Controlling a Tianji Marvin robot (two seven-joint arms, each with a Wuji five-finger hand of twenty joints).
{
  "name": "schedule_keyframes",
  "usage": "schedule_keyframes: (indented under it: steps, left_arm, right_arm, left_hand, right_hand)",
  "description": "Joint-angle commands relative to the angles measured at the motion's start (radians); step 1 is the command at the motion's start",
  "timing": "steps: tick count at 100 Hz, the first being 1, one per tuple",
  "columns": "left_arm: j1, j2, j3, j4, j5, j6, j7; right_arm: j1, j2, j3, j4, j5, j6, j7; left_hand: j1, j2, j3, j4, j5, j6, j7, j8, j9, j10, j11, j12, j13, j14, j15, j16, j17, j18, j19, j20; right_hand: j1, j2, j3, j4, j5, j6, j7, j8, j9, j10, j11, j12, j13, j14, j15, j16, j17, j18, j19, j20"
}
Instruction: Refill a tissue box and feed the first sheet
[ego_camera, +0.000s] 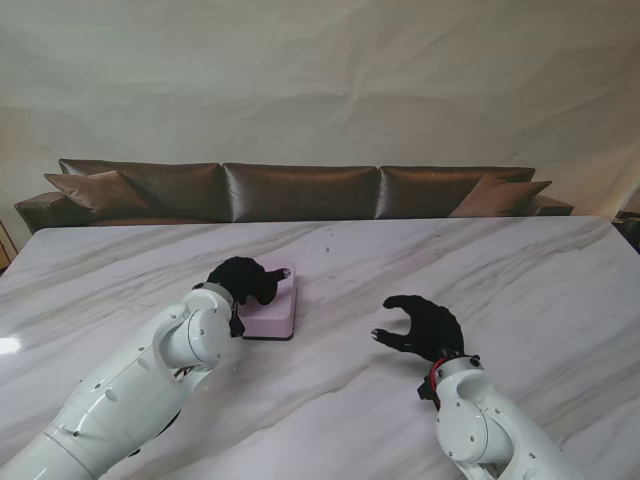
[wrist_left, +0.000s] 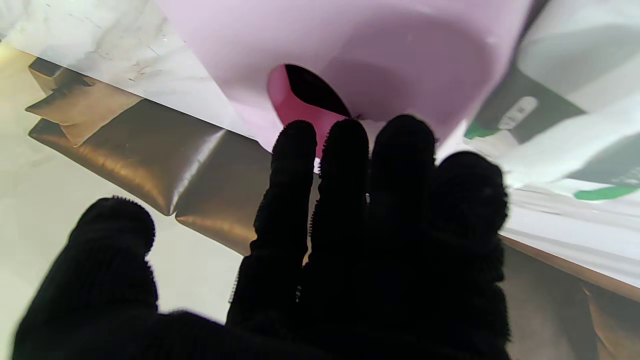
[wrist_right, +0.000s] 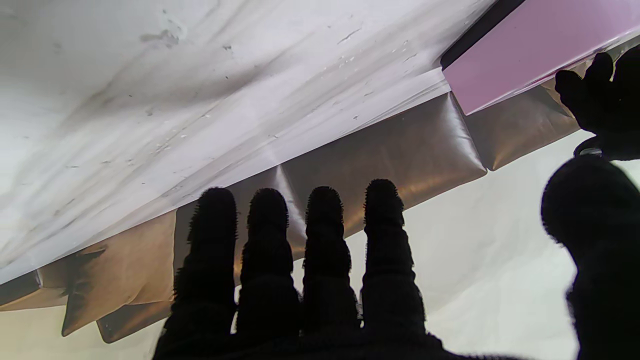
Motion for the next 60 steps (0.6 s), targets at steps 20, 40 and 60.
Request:
schedule_keyframes:
  steps: [20, 40, 60]
  left_arm:
    - [-0.031, -0.028, 0.041, 0.032, -0.036, -0.031, -0.003]
    - [-0.059, -0.031, 0.066, 0.062, -0.060, -0.036, -0.026]
    - [-0.082, -0.036, 0.089, 0.083, -0.076, -0.038, -0.038]
  right_arm:
    - [-0.011, -0.002, 0.004, 0.002, -0.001, 0.004, 0.013]
    - [-0.015, -0.002, 0.007, 0.000, -0.002, 0.006, 0.010]
    - [-0.017, -0.003, 0.007, 0.001, 0.000, 0.007, 0.008]
  left_hand:
    - [-0.028, 0.037, -0.021, 0.041, 0.008, 0.014, 0.015, 0.017, 0.021, 0.014, 0.007, -0.003, 0.026, 0.122, 0.076, 0.018, 0.034, -0.243, 0.305, -0.008]
    - [-0.029, 0.040, -0.022, 0.040, 0.010, 0.020, 0.016, 0.015, 0.024, 0.017, 0.010, -0.001, 0.035, 0.118, 0.086, 0.024, 0.036, -0.245, 0.310, -0.005]
    - [-0.031, 0.044, -0.024, 0.039, 0.007, 0.027, 0.013, 0.010, 0.028, 0.019, 0.020, 0.004, 0.047, 0.111, 0.103, 0.034, 0.047, -0.254, 0.318, -0.002]
  right_hand:
    - [-0.003, -0.020, -0.005, 0.009, 0.004, 0.006, 0.011, -0.009, 0.020, 0.006, 0.019, 0.018, 0.007, 0.004, 0.012, 0.009, 0.002, -0.010, 0.020, 0.002]
    - [0.000, -0.021, -0.005, 0.008, 0.004, 0.006, 0.011, -0.009, 0.021, 0.005, 0.019, 0.018, 0.008, 0.005, 0.012, 0.009, 0.001, -0.009, 0.020, 0.002]
    - [-0.001, -0.020, -0.005, 0.008, 0.005, 0.006, 0.011, -0.009, 0.021, 0.006, 0.019, 0.018, 0.008, 0.006, 0.012, 0.009, 0.002, -0.008, 0.021, 0.002]
